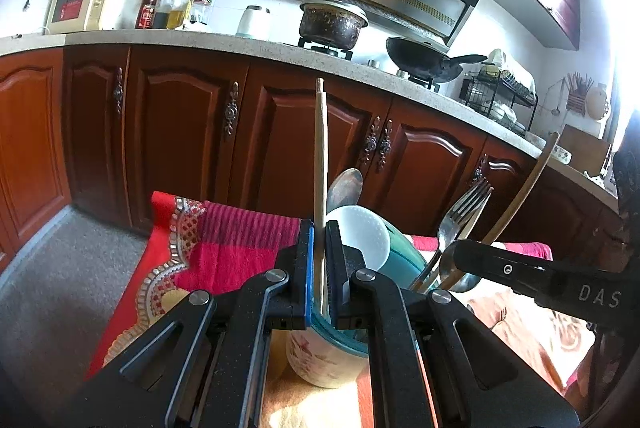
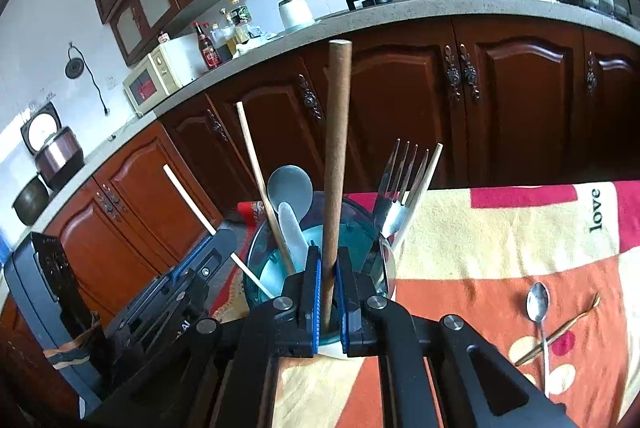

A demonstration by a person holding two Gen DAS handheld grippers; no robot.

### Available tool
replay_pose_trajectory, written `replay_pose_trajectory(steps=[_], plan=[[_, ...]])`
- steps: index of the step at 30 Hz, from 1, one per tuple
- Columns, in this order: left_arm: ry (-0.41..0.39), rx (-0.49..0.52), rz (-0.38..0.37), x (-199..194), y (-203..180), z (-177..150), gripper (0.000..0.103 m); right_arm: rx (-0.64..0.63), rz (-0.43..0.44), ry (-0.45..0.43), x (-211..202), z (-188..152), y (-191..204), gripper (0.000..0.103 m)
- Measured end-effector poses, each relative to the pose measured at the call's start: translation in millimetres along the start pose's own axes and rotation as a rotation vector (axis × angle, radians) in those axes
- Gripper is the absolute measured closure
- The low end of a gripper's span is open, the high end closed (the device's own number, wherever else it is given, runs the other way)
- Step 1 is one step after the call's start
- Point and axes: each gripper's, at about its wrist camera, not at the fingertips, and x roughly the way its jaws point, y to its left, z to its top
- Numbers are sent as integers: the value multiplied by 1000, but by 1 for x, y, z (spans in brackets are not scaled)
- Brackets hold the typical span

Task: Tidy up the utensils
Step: 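Lower both chopsticks into the teal-rimmed cup and open both tools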

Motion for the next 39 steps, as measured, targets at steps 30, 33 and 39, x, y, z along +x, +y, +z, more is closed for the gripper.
replay_pose_trajectory(steps=[30,33,39], plan=[[45,36,-4,2,-1,-6,99,5,-23,-34,5,7,-2,97],[47,34,0,2,-1,-8,99,17,-26,-34,2,5,-6,97],[59,42,-2,-1,-5,-9,99,34,-35,-40,-6,-5,-9,97]])
